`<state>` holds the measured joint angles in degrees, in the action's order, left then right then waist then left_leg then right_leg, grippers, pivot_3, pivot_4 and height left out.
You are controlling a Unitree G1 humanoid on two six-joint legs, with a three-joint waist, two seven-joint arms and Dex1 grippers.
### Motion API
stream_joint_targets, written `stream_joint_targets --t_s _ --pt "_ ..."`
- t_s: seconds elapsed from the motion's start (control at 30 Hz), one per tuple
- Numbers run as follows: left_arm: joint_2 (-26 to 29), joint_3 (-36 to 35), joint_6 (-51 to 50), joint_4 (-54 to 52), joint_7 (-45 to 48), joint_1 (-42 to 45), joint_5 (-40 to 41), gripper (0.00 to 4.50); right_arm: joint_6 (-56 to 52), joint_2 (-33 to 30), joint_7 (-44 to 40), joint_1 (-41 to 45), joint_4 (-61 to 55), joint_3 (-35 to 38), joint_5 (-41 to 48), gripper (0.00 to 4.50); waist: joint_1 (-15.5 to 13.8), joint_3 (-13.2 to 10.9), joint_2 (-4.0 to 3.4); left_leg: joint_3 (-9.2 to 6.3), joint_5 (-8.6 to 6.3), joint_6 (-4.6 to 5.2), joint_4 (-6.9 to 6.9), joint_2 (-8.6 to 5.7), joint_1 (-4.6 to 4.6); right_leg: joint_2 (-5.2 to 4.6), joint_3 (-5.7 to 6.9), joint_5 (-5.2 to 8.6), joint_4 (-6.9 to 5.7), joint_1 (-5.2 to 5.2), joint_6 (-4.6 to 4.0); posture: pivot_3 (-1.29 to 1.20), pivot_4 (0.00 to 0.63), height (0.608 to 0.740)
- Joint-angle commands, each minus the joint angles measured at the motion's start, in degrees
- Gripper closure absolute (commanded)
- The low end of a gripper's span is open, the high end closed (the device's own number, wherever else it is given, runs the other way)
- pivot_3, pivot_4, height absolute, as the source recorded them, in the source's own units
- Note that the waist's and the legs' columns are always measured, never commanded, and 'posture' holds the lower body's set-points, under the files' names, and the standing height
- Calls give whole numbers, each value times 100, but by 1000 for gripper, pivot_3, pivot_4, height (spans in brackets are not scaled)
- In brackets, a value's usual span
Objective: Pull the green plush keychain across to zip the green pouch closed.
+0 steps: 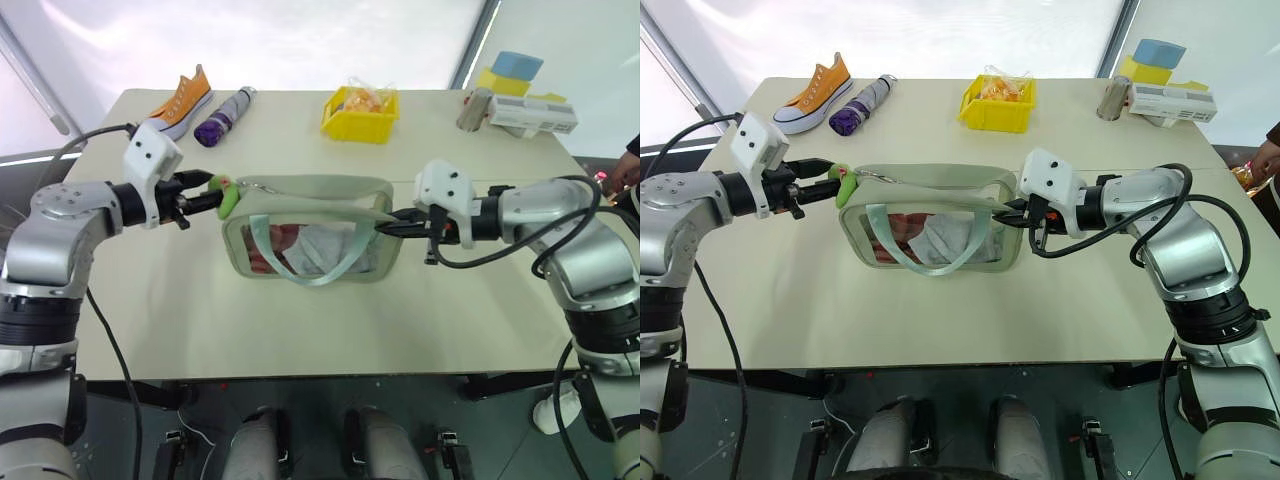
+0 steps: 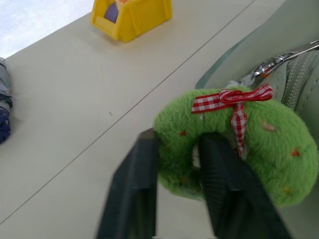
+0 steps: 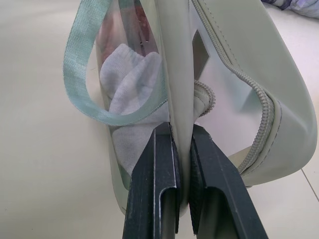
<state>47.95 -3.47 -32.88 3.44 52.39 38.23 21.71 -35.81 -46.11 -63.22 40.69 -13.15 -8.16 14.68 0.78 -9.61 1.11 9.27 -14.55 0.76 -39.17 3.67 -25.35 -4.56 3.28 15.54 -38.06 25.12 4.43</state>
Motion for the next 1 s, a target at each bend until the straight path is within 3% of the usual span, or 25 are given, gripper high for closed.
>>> stream_joint_targets --t_s 0.03,0.17,0.3,0.57,0.73,0.87,1.0 --pt "238 -199 -12 -91 177 325 52 4208 104 18 49 166 -81 1 -21 4500 0 0 0 0 0 0 0 0 0 0 0 0 0 0 0 0 150 740" --pt "122 -204 -273 -125 331 999 338 4208 188 86 145 203 6 -56 -109 4500 -9 0 1 0 0 0 -1 0 -1 0 0 0 0 0 0 0 150 740" --pt "-381 192 -368 -354 325 1403 404 4208 254 229 258 270 89 -89 -157 4500 -14 0 1 -2 0 0 -2 -4 1 -1 0 0 0 -6 0 0 150 740" --pt "-543 828 291 -240 648 1379 -193 4208 208 296 375 211 -8 -79 -151 4500 12 0 0 0 2 -2 -2 -3 2 3 -1 0 -3 -1 1 0 150 740" --pt "-501 640 305 13 650 1717 -191 1962 230 311 439 163 -32 -90 -148 4500 -4 0 0 -1 2 -2 -3 -3 0 2 -1 0 -2 -2 1 0 150 740" --pt "51 452 160 -36 898 1934 -159 23 317 352 462 160 57 -116 -169 4500 30 -1 0 -1 2 -2 -2 -2 0 2 -1 0 -2 0 1 0 150 740" --pt "802 261 -48 -506 1266 1524 -42 23 414 401 423 185 161 -150 -190 4500 37 -1 0 0 2 -2 0 0 1 3 -1 0 -3 3 1 0 150 740"
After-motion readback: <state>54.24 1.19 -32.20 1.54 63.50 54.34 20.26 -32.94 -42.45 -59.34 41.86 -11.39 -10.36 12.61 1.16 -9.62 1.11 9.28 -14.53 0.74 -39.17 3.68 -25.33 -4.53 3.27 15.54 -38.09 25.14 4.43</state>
